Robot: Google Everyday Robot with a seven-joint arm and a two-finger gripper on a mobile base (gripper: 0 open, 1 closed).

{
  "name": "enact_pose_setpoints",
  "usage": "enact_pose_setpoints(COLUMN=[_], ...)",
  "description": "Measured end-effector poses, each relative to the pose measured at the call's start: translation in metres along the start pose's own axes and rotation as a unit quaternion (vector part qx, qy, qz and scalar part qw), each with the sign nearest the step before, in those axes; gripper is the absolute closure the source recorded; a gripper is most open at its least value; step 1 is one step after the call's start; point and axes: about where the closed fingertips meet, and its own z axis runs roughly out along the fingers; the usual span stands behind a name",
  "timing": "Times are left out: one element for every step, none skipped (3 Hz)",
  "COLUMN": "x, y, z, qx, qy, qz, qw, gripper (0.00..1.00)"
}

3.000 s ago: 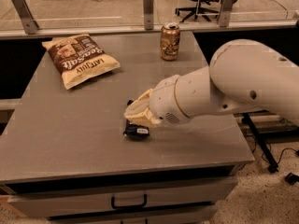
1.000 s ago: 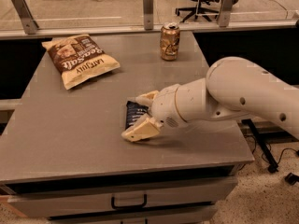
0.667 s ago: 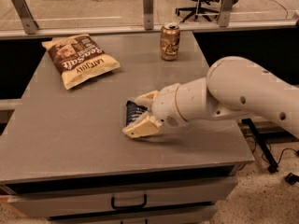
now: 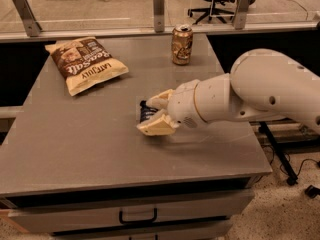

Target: Move rxbar blueberry near brown chip bag

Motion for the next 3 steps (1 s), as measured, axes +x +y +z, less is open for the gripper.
enact_pose_setpoints(x=[-0.033, -0.033, -0.04], y=[-0.019, -0.019, -0.02], z=[-0.033, -0.033, -0.019], qx=[0.038, 0.038, 0.027], qy=[0.004, 0.004, -0.012], qz=[-0.05, -0.051, -0.074], qw=[0.998, 0.998, 0.9968], gripper=[1.0, 1.0, 1.0])
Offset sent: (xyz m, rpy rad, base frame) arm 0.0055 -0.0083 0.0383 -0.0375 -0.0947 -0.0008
